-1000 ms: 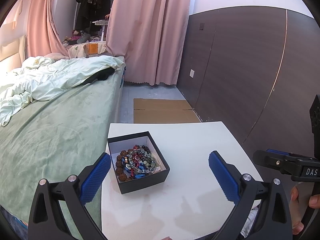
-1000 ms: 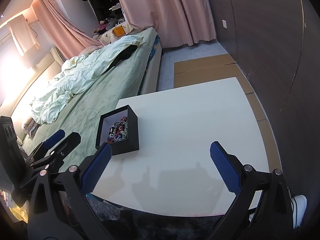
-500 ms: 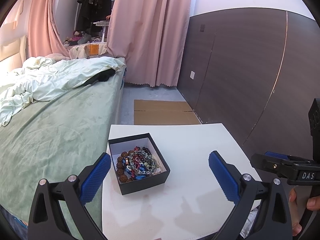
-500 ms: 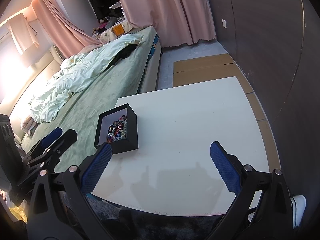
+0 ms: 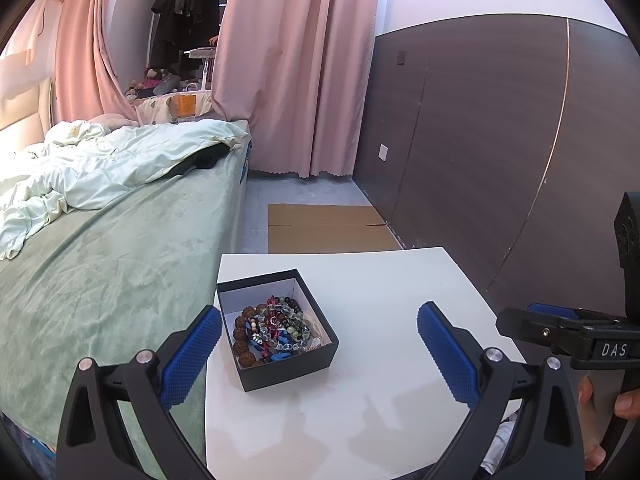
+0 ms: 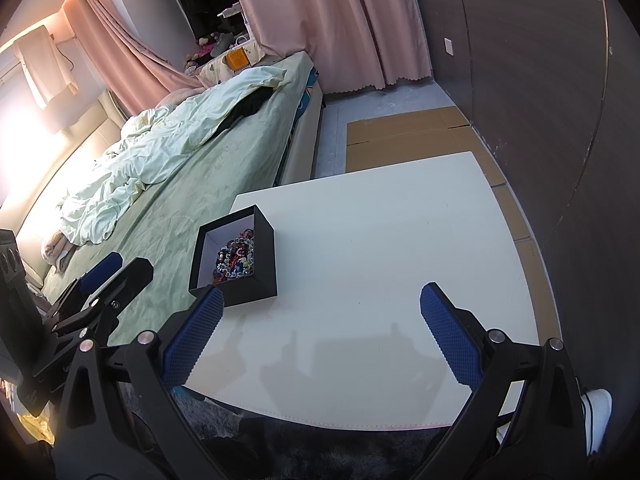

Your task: Organize jewelry

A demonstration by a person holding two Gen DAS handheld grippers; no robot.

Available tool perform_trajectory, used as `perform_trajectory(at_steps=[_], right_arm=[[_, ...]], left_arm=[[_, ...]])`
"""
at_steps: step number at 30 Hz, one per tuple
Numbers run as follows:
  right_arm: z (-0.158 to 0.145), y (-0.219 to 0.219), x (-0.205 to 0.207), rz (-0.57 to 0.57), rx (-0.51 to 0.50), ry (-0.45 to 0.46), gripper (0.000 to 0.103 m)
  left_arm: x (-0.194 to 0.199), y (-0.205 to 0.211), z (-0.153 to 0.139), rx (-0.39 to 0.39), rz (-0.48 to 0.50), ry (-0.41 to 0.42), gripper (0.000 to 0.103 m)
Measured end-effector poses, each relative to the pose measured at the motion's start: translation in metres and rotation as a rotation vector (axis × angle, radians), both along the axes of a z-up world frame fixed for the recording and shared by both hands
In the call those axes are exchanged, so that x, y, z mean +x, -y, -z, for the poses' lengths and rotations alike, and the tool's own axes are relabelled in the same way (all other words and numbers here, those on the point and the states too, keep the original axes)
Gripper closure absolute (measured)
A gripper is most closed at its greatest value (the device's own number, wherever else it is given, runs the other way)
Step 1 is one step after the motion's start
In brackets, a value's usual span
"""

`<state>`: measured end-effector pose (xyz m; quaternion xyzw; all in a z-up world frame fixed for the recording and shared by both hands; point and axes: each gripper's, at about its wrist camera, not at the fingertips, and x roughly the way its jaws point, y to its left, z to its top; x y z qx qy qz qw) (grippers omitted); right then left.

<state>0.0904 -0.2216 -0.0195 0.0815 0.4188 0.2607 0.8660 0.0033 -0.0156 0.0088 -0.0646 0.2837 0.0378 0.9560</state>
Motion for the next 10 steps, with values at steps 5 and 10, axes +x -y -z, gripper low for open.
perform_trajectory(at_steps=[5,10], right_arm=[[-0.0003,0.0000,0.0001,0.000,-0.001,-0.001,0.005],[0.0028,0.0022,-0.0038,0.007,-0.005,0.005,0.005]], left_arm=[[0.0009,-0.0006,0.0005,-0.003,0.003,-0.008,0.008],[0.0009,-0.0001,0.0002,-0.007,0.002,-0.011,0.008]])
